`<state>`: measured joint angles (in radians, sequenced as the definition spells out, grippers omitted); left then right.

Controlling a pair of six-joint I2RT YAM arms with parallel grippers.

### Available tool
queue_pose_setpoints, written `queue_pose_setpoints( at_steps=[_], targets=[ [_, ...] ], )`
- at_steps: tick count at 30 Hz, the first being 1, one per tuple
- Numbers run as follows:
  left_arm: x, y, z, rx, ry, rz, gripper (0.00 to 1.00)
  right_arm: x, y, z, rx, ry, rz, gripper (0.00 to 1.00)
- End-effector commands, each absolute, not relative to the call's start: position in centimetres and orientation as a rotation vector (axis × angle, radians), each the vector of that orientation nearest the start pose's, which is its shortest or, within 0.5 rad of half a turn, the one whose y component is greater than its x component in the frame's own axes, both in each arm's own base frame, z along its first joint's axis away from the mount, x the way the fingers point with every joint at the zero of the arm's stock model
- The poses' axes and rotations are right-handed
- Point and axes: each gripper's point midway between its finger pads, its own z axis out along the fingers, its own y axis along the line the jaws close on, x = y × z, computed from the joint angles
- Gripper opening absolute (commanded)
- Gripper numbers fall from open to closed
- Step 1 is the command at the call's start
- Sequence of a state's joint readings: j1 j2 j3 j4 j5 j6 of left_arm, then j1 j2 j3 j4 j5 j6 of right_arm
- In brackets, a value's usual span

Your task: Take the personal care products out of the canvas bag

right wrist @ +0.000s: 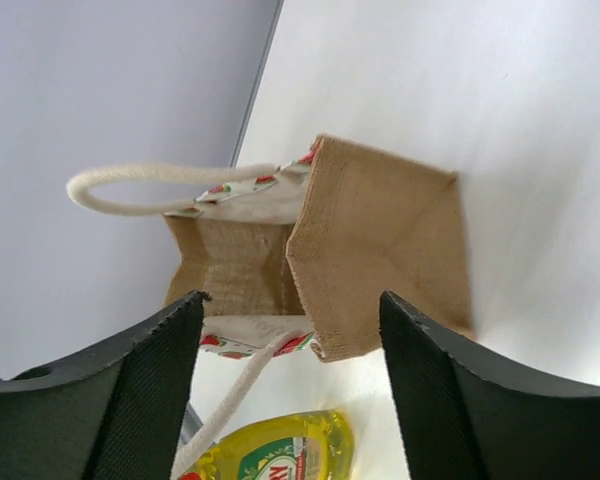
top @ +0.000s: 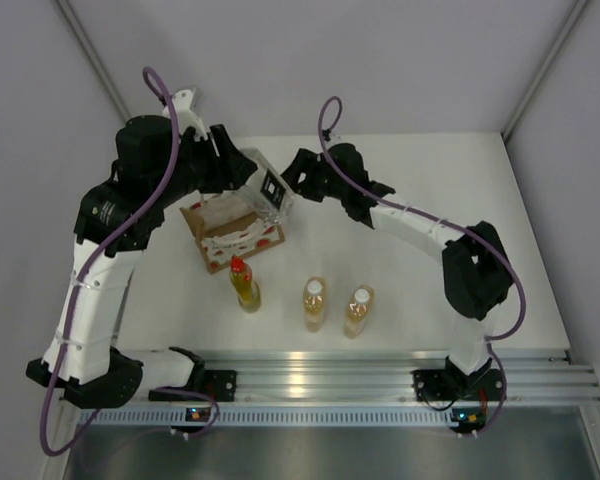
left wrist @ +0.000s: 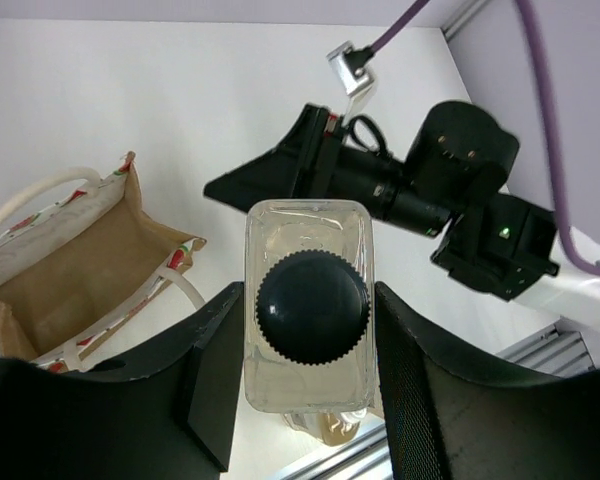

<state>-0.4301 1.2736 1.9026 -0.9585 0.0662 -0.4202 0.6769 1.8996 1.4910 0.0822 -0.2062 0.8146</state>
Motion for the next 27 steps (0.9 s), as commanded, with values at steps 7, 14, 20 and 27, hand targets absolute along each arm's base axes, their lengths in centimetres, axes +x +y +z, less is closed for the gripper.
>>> queue_pose_setpoints(
  at_steps=[7,14,20,27],
  targets=[
    [26.1,-18.7,47.4,0.163,1.793,-0.841,0.0,42.9,28.5,27.9,0.102,1.942,1.006,0.88],
    [25.6,-22.0,44.6,0.23,1.833,-0.764,0.0,40.8,18.5,27.0,0.184,1.951,0.821,0.97],
    [26.3,-23.2,41.4,0.225,1.885,-0.596,0.0,36.9,15.4,25.9,0.115,1.974,0.7,0.99],
    [27.2,-22.5,37.7,0.183,1.94,-0.421,0.0,33.1,15.0,25.5,0.034,1.97,0.713,1.0]
  ],
)
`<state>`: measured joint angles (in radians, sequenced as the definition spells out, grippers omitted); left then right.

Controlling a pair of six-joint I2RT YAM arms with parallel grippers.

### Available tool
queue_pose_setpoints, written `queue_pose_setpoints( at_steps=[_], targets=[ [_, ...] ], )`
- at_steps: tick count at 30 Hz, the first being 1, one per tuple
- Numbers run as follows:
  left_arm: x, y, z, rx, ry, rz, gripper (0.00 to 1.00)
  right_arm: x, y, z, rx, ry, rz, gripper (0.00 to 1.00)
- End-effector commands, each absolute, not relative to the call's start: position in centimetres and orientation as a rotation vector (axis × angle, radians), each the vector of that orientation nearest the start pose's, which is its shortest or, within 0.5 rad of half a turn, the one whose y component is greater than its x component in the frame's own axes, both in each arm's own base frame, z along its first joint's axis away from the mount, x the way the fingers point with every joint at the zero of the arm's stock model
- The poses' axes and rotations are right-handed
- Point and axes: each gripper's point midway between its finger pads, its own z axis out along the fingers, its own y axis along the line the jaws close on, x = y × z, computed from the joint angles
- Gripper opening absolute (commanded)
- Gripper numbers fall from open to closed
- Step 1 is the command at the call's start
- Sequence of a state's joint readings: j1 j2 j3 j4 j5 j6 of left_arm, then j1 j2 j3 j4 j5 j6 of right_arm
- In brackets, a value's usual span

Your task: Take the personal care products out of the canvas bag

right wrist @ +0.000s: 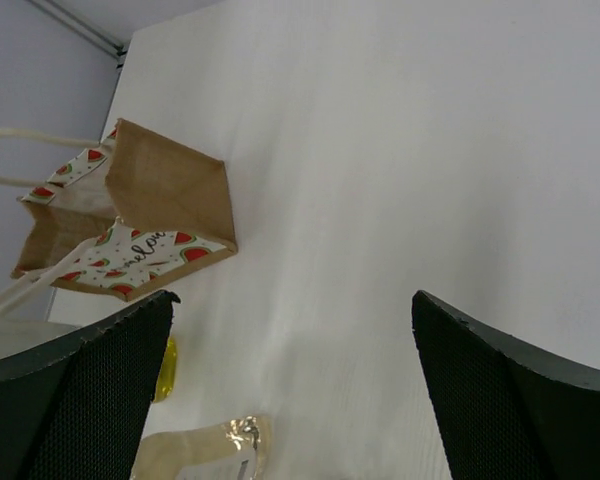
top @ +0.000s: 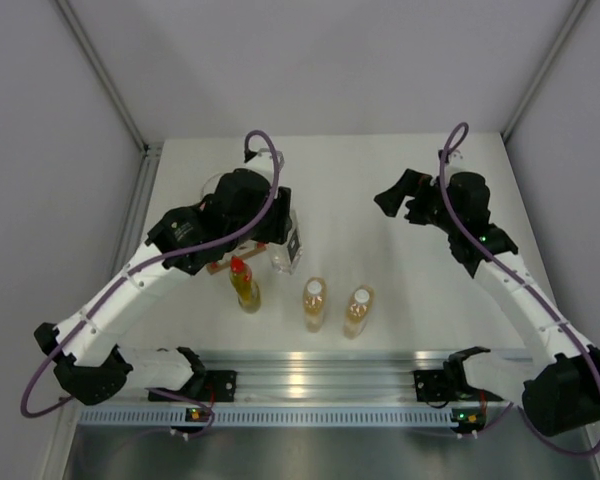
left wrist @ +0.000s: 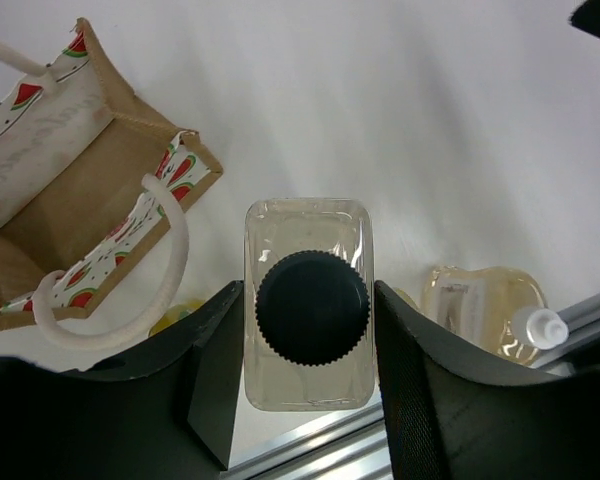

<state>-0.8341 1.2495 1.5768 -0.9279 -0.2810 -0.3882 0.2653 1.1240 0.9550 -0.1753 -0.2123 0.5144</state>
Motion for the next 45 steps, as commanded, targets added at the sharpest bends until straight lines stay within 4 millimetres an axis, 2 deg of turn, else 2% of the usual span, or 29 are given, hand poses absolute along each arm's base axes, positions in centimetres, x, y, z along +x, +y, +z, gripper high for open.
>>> queue_pose_setpoints(
  at_steps=[1,6,7,9,10,12,18,23,27,37,45],
  targets=[
    [27.2,-22.5,37.3,0.18,1.946,-0.411,0.0,32.7,14.9,25.3,0.032,1.969,0.717,1.0],
    [27.2,-22.7,35.6,0.161,1.949,-0.376,0.0,31.1,15.1,25.2,0.008,1.96,0.756,1.0],
    [27.2,-22.6,34.1,0.16,1.969,-0.353,0.0,30.7,15.1,25.3,0.001,1.951,0.758,0.99],
    [27.1,-22.8,33.6,0.148,1.956,-0.368,0.0,30.1,15.0,25.4,-0.025,1.945,0.755,0.99],
    [27.0,-23.0,32.3,0.153,1.974,-0.364,0.0,29.7,14.9,25.6,-0.034,1.939,0.749,1.0],
    [27.0,-23.3,32.0,0.142,1.964,-0.379,0.0,29.1,14.5,26.2,-0.055,1.919,0.728,0.99],
    [26.8,-23.5,29.1,0.106,1.986,-0.36,0.0,27.1,13.9,27.2,-0.08,1.891,0.718,1.0],
    [26.6,-23.4,27.6,0.041,1.996,-0.391,0.0,26.0,13.6,27.1,-0.095,1.892,0.71,0.99],
    [26.4,-23.2,25.1,0.031,2.036,-0.356,0.0,25.2,13.4,27.1,-0.099,1.882,0.707,1.0],
    [25.8,-23.3,22.7,0.003,2.061,-0.321,0.0,24.4,13.4,26.7,-0.092,1.881,0.726,1.0],
    [24.5,-24.6,21.7,0.023,2.052,-0.284,0.0,22.9,13.1,28.1,-0.101,1.834,0.738,0.99]
  ],
)
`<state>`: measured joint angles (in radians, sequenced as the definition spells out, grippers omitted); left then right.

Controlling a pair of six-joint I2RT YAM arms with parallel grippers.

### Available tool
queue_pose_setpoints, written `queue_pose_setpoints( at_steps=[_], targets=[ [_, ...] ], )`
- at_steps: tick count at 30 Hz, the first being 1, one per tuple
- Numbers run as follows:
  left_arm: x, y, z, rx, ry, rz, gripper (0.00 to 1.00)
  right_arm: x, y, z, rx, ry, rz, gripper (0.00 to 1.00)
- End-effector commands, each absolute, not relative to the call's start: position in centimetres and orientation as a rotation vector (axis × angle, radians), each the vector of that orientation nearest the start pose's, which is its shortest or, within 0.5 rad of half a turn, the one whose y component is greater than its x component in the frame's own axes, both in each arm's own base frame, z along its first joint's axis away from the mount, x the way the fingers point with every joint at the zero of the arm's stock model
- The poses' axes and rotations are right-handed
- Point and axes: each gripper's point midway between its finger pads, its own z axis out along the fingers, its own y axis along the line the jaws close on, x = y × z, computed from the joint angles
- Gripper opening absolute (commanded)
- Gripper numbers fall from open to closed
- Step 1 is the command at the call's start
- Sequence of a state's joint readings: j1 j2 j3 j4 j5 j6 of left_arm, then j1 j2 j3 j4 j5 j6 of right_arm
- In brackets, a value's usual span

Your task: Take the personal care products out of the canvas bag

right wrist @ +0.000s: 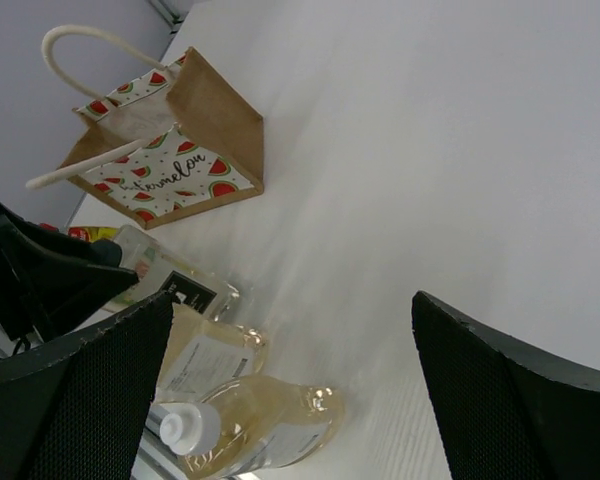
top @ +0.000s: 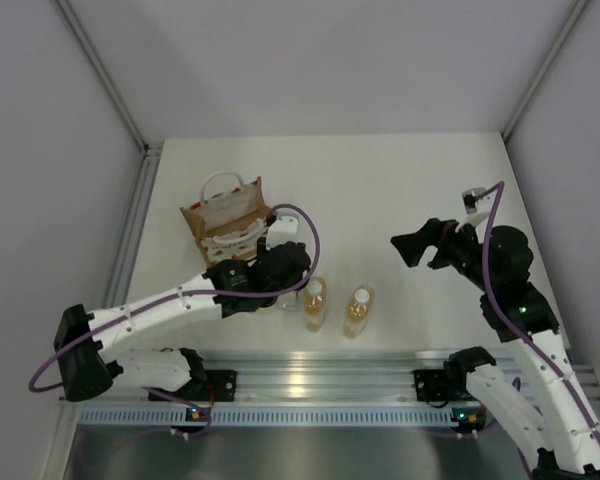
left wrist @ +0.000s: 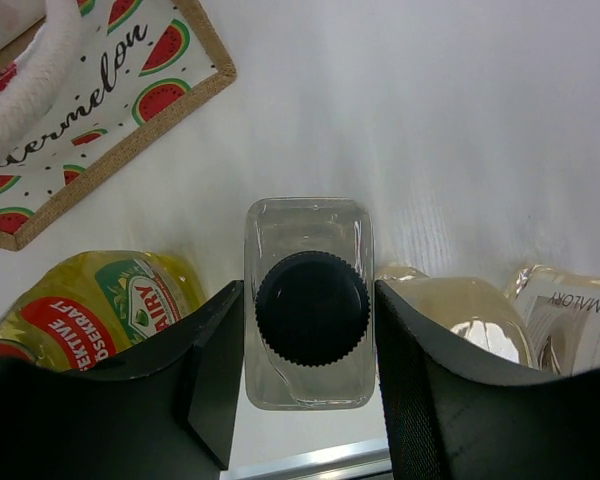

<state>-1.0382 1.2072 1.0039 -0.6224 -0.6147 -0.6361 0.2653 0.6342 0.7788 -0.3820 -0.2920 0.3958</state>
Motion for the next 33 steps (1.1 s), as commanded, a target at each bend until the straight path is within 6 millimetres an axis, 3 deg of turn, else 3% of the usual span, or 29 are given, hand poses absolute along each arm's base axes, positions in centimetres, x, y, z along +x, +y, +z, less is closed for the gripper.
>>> queue_pose_setpoints(
  at_steps=[1,6,15,19,21,28,32,33],
  targets=[
    [24.5,-24.7,21.5,0.019,2.053,-0.282,0.0,22.8,13.1,28.3,-0.103,1.831,0.737,0.99],
    [24.3,-24.4,20.6,0.001,2.06,-0.261,0.13,21.9,12.8,29.0,-0.114,1.813,0.732,1.0],
    [24.4,-23.2,19.9,-0.049,2.048,-0.222,0.13,21.2,12.5,30.0,-0.122,1.785,0.725,0.99],
    [24.2,-23.4,19.3,-0.043,2.066,-0.229,0.38,21.2,12.6,30.1,-0.124,1.782,0.727,1.0],
    [24.1,-23.4,19.4,-0.04,2.065,-0.234,0.45,21.3,12.5,30.0,-0.122,1.787,0.723,1.0],
    [24.0,-23.3,22.4,-0.03,2.016,-0.294,0.74,21.8,12.2,29.6,-0.113,1.8,0.696,1.0],
    [24.1,-23.2,25.0,-0.02,1.97,-0.325,0.96,21.9,11.8,30.1,-0.102,1.793,0.669,1.0],
    [24.2,-23.2,26.0,-0.026,1.953,-0.336,0.97,21.9,11.7,30.1,-0.101,1.795,0.66,1.0]
  ],
)
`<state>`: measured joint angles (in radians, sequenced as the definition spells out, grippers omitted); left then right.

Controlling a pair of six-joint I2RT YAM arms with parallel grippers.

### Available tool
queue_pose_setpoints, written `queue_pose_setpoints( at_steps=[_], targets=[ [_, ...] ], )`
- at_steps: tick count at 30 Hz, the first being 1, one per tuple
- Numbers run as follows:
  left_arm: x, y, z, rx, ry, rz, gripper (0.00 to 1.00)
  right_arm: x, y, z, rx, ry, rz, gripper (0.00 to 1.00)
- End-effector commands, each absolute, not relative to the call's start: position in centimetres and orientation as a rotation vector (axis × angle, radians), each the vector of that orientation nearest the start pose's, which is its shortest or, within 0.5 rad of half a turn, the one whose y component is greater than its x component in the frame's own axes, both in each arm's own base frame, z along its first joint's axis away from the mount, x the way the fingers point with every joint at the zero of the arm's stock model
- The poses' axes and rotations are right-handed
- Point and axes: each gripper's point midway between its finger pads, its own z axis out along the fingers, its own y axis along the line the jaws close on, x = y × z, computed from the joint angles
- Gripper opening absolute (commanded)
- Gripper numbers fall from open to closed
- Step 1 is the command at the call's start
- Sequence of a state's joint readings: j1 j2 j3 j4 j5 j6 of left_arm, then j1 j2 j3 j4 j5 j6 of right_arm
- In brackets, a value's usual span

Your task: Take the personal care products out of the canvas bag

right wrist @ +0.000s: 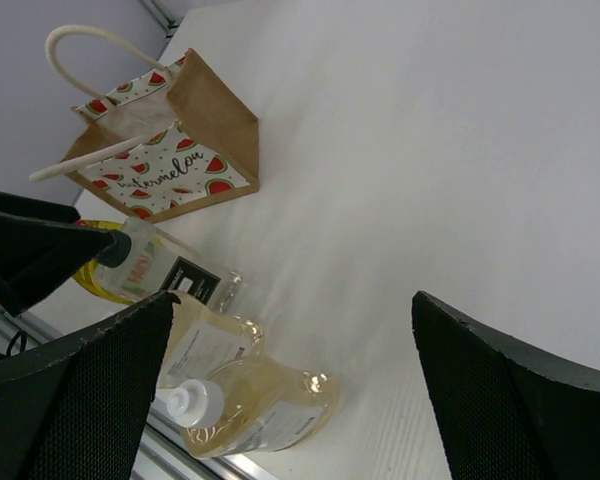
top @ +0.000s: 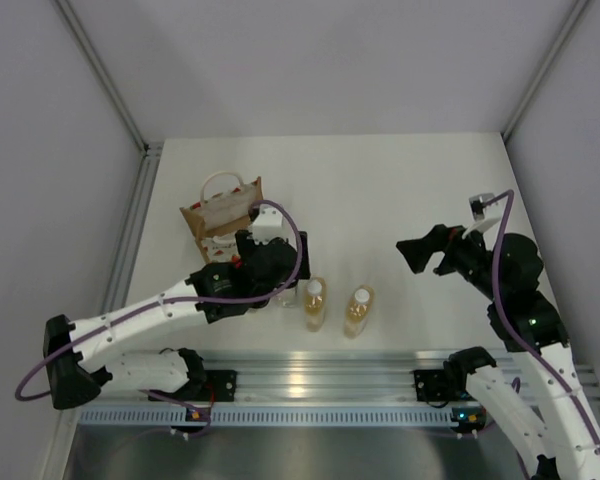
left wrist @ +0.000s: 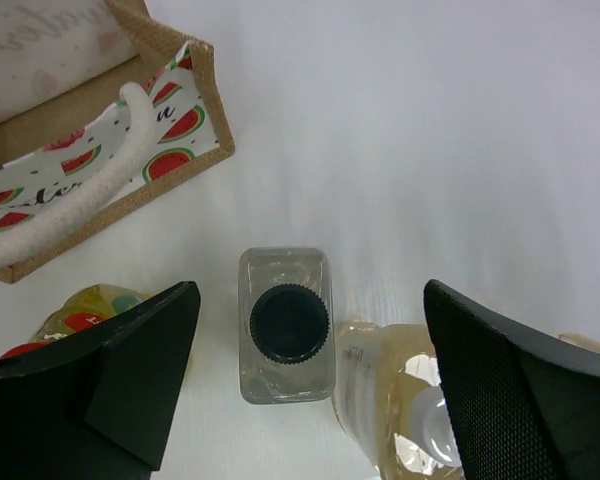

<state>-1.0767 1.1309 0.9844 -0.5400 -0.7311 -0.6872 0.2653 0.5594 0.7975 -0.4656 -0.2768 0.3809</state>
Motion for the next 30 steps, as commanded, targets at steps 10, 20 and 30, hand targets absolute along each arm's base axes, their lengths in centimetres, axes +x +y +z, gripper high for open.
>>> queue_pose_setpoints(
  at_steps=[10,20,30],
  targets=[
    [28.2,-19.8,35.0,-0.141,1.833,-0.253,0.98,22.6,6.5,31.1,0.053,1.809,0.352,1.0],
    [31.4,-5.9,34.9,-0.494,1.872,-0.103,0.98,22.9,3.3,30.5,0.096,1.835,0.118,0.99],
    [23.7,2.2,30.7,-0.513,1.933,0.215,0.98,20.8,0.3,31.2,0.151,1.81,-0.046,0.99]
  ],
)
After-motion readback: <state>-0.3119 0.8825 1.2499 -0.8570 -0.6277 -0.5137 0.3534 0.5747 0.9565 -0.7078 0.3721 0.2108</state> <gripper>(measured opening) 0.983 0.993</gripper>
